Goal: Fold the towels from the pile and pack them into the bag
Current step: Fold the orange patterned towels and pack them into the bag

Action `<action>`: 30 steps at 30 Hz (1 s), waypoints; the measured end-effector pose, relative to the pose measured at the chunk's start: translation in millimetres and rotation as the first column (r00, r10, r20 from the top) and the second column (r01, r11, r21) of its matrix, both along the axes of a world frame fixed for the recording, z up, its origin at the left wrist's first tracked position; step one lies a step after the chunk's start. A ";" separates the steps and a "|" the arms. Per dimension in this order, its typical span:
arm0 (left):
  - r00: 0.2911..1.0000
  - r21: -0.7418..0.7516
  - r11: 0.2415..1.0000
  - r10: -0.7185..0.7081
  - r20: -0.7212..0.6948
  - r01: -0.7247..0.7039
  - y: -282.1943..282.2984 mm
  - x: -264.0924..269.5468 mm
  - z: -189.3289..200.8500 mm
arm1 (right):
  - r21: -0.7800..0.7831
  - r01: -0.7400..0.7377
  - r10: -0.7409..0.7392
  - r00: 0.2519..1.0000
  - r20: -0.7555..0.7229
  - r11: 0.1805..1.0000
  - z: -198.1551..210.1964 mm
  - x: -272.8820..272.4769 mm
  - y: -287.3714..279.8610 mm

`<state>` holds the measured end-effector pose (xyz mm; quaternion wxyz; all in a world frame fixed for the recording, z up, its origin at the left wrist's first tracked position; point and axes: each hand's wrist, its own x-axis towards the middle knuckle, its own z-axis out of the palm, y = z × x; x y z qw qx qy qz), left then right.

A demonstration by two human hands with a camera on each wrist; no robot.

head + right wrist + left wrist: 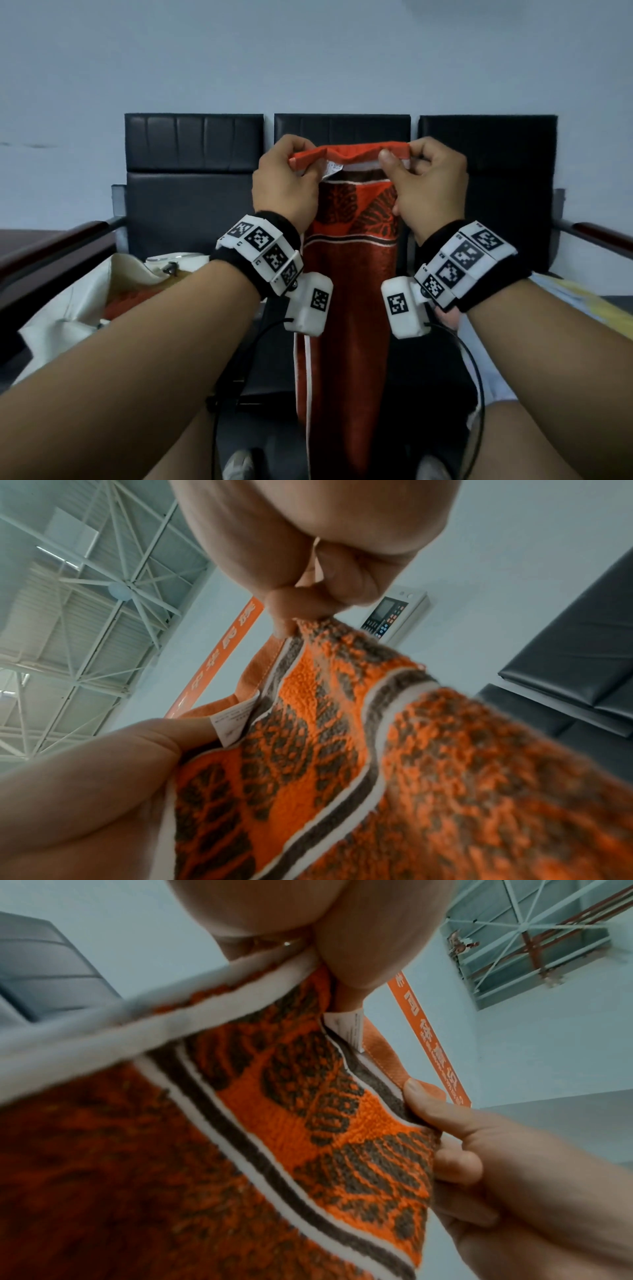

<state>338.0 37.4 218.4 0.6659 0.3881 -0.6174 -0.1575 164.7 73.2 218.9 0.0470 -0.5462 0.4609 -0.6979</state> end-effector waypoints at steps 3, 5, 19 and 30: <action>1.000 0.011 1.000 -0.022 -0.010 0.022 1.9 1.5 14.6 | -0.020 0.026 -0.027 0.999 -0.024 0.999 13.7 -4.7 8.6; 0.999 0.024 0.999 -0.029 -0.020 0.029 2.7 2.6 20.5 | -0.016 0.039 -0.040 0.999 -0.028 0.999 20.1 -7.1 13.4; 0.981 0.047 0.996 0.060 0.182 -0.070 -7.4 -3.4 25.4 | 0.148 -0.071 0.073 0.997 -0.008 0.986 24.2 -7.2 -0.5; 0.972 0.163 0.980 0.073 0.224 -0.111 -66.7 -13.4 24.1 | 0.231 -0.081 0.096 0.994 -0.056 0.970 16.4 -10.7 -66.0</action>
